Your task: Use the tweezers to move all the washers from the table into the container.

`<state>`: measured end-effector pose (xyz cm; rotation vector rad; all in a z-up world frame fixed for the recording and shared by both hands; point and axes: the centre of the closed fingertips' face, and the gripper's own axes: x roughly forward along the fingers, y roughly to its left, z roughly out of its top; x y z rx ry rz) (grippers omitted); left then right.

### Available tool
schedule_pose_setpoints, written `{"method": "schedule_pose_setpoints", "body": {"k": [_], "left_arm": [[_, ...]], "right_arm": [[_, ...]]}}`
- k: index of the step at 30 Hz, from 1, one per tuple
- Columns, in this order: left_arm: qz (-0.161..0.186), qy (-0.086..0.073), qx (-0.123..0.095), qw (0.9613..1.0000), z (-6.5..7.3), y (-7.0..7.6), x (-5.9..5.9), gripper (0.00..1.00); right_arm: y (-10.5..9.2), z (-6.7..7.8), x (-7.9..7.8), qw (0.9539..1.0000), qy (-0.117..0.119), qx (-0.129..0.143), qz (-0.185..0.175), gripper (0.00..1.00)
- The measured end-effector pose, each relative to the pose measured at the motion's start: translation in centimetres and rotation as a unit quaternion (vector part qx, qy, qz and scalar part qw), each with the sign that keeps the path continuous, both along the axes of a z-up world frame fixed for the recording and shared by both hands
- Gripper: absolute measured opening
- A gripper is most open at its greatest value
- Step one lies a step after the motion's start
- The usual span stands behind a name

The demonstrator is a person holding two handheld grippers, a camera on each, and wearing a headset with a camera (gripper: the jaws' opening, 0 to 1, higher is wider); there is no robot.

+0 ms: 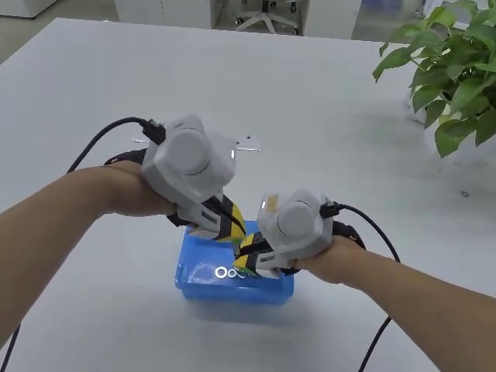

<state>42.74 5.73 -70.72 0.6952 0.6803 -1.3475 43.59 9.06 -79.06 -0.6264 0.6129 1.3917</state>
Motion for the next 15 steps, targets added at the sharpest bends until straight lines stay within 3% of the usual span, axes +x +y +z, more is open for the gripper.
{"method": "schedule_pose_setpoints", "body": {"k": [15], "left_arm": [[-0.001,-0.004,0.002,1.0,0.46,0.29,-0.13,0.05]], "right_arm": [[0.07,0.5,-0.14,1.0,-0.002,0.003,-0.001,0.12]]}}
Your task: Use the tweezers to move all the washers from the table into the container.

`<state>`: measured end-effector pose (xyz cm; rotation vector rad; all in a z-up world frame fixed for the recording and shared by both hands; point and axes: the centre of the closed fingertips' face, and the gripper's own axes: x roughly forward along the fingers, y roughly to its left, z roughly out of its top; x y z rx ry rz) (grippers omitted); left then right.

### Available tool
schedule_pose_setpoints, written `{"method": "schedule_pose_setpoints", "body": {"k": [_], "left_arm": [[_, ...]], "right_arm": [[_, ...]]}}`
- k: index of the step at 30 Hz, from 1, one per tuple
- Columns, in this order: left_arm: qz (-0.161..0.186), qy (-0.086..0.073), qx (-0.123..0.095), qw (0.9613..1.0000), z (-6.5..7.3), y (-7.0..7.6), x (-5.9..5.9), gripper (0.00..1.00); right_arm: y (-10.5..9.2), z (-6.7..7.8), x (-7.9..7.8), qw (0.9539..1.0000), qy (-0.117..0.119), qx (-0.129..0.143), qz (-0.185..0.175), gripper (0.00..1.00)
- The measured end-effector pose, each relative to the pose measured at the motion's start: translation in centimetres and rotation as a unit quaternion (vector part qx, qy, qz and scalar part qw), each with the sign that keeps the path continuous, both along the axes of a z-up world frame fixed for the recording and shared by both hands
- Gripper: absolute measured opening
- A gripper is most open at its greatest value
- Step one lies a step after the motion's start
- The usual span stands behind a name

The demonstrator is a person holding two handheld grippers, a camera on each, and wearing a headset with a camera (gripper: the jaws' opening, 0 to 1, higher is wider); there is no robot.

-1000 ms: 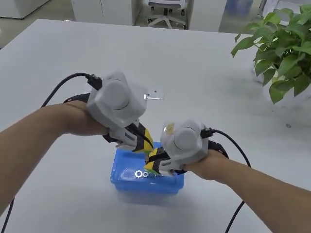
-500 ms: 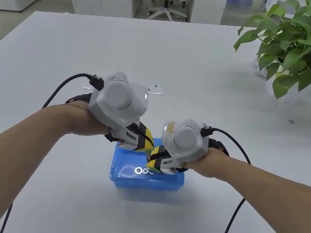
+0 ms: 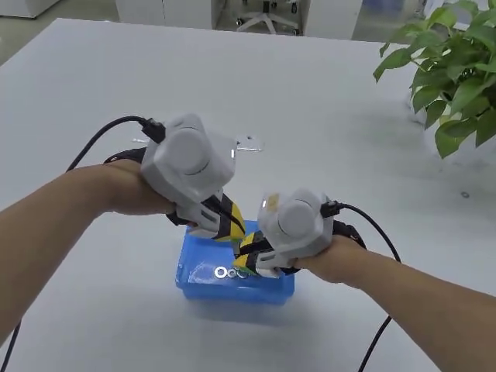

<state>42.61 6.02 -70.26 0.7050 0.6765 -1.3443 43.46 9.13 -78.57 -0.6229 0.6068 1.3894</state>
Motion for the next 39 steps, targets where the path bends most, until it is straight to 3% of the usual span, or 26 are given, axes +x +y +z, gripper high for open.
{"method": "schedule_pose_setpoints", "body": {"k": [18,39], "left_arm": [[0.004,-0.007,0.005,1.0,1.5,1.2,-1.0,0.05],[-0.012,-0.028,0.03,0.9991,2.7,2.5,-2.9,0.05]], "right_arm": [[-0.1,1.8,-1.1,0.9999,-0.004,0.013,0.0,0.08],[-0.9,4.4,-2.9,0.9985,-0.047,0.01,0.028,0.05]]}}
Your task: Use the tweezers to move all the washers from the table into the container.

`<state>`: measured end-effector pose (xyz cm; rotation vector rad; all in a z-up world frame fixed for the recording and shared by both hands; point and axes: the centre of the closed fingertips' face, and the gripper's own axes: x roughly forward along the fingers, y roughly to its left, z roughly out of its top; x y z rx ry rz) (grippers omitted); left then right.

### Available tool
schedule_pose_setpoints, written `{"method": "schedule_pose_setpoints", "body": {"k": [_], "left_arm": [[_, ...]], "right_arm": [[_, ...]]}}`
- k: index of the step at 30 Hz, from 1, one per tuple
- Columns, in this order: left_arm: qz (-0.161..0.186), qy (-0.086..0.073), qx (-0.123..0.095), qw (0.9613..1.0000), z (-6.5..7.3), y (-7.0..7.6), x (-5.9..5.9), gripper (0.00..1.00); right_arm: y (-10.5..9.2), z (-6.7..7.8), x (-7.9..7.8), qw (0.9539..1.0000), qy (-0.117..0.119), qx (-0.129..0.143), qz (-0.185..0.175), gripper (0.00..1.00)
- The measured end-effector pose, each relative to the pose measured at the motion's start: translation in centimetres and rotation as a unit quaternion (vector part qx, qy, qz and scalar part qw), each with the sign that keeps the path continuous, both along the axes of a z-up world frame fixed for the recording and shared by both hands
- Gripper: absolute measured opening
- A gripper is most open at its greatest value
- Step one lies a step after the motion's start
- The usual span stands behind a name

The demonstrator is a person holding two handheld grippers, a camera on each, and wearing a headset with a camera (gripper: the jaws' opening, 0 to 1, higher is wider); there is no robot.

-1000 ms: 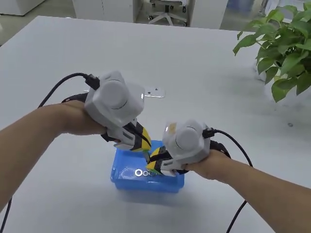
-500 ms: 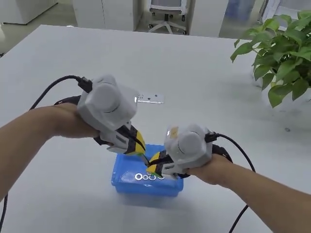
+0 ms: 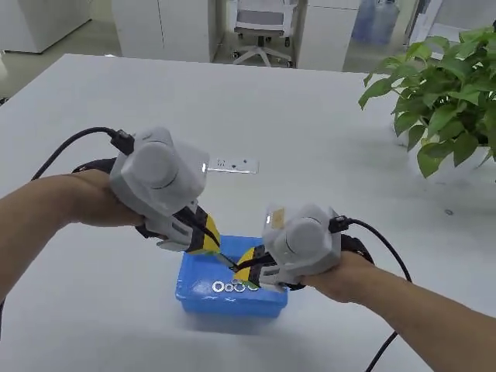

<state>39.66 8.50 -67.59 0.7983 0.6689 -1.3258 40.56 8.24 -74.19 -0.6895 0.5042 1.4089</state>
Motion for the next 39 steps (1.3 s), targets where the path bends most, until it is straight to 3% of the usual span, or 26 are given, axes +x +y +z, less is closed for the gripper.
{"method": "schedule_pose_setpoints", "body": {"k": [10,17,33,39], "left_arm": [[-0.017,-0.003,0.03,0.9994,-1.0,0.5,-1.2,0.07],[-0.023,-0.006,0.044,0.9987,-1.6,0.7,-1.9,0.09],[-0.028,-0.013,0.043,0.9986,-2.2,0.4,-3.3,0.12],[-0.027,-0.014,0.053,0.9981,-2.8,0.7,-3.6,0.12]], "right_arm": [[0.0,1.0,-1.0,0.9991,-0.029,-0.023,0.022,0.05],[-0.1,1.3,-1.8,0.9984,-0.035,-0.033,0.03,0.05],[-0.8,1.4,-3.4,0.9973,-0.037,-0.053,0.034,0.05],[-0.9,1.6,-4.0,0.997,-0.039,-0.056,0.036,0.05]]}}
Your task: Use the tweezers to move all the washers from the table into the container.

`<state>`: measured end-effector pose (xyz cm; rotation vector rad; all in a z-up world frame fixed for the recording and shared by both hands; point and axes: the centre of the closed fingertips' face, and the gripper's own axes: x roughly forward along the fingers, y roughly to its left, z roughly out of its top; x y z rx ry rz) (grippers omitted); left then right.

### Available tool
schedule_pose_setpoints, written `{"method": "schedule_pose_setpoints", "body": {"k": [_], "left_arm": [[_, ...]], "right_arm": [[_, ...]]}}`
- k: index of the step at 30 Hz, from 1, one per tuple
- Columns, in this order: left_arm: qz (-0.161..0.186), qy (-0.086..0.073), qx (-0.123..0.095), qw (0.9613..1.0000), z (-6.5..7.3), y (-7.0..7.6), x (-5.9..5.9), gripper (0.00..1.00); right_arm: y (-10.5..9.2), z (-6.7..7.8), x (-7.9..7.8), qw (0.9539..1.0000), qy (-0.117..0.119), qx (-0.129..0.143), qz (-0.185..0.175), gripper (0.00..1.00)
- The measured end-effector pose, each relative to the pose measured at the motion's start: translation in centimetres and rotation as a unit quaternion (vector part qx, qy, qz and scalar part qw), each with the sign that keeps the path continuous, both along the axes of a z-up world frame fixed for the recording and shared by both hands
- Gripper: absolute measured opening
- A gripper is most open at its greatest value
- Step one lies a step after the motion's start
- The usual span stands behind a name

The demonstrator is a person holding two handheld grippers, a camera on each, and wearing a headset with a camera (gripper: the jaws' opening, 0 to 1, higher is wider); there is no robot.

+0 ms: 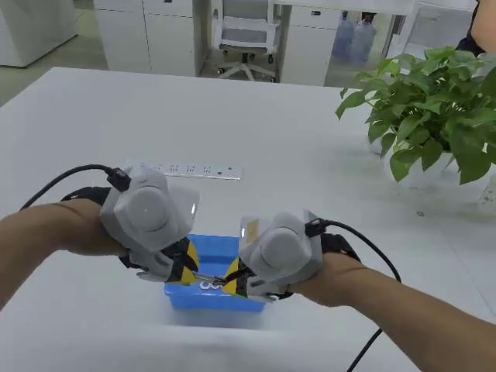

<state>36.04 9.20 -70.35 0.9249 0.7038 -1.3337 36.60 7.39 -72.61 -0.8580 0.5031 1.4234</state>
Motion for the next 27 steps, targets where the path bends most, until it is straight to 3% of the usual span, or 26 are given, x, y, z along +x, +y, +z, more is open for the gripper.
{"method": "schedule_pose_setpoints", "body": {"k": [16,27], "left_arm": [[0.011,0.014,-0.001,0.9998,-1.0,0.0,-1.5,0.09],[0.004,0.026,0.0,0.9997,-2.4,-0.4,-3.2,0.07]], "right_arm": [[-0.3,0.0,-1.6,0.9999,0.0,-0.011,0.01,0.05],[-0.7,-1.3,-3.5,0.9999,0.013,-0.005,0.009,0.06]]}}
